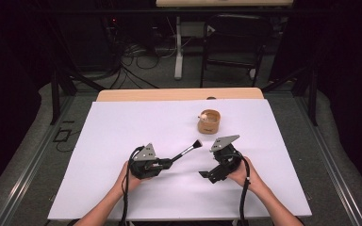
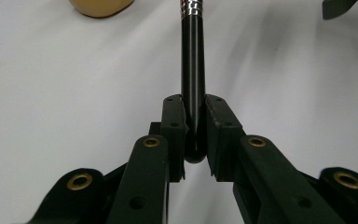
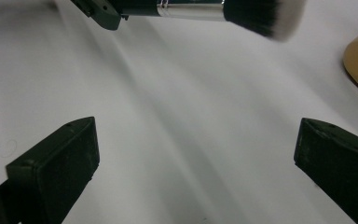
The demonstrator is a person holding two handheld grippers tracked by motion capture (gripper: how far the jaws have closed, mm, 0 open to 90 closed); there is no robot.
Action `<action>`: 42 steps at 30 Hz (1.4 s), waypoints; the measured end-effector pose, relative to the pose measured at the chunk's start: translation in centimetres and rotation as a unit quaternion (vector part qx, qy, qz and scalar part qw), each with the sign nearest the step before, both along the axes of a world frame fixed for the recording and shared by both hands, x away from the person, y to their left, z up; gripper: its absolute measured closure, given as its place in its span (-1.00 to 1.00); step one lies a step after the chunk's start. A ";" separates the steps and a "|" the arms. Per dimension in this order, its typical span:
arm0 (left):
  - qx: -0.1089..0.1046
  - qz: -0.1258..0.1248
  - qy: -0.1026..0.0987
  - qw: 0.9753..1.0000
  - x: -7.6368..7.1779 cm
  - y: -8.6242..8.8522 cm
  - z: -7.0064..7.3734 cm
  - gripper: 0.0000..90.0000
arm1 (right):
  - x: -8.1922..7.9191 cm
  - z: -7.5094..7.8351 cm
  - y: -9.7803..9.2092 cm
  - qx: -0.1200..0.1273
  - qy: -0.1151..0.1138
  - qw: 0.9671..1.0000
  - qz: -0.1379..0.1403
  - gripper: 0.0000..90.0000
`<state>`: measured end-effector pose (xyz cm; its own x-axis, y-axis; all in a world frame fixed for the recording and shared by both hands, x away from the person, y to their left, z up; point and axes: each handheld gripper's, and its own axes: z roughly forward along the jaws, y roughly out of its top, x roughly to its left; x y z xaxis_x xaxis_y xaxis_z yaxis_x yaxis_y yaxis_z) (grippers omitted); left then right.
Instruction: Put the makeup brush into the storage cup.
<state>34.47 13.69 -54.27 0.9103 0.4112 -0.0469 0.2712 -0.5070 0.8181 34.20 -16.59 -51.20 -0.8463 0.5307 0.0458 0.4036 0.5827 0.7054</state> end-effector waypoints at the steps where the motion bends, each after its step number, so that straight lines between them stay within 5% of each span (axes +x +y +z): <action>1: -0.008 0.001 0.000 1.000 0.1 0.0 0.0 0.76 | 0.0 -0.1 0.1 0.001 0.002 1.000 -0.001 -1.00; 12: -0.056 0.029 -0.012 0.998 0.0 0.4 0.4 0.76 | 0.0 -0.3 0.9 0.017 0.010 1.000 -0.005 -1.00; 24: -0.079 0.043 -0.015 0.996 0.0 -0.4 0.3 0.76 | 0.3 -0.4 1.2 0.041 0.029 0.999 0.005 -1.00; 31: -0.085 0.047 -0.017 0.995 0.1 -0.7 0.2 0.76 | 0.5 -0.2 1.4 0.066 0.018 0.998 0.001 -0.99; 37: -0.085 0.050 -0.016 0.995 0.2 -0.9 0.1 0.76 | 0.8 0.1 1.5 0.093 0.006 0.996 -0.012 -0.63; 42: -0.084 0.052 -0.017 0.995 0.1 -1.1 0.0 0.76 | 1.3 0.3 1.7 0.131 -0.002 0.991 -0.036 -0.36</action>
<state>34.59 12.58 -54.22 0.8653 0.4924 -0.0937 0.2864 -0.3323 0.8986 35.55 -14.88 -50.86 -0.8077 0.5594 0.1864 0.4335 0.3491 0.8308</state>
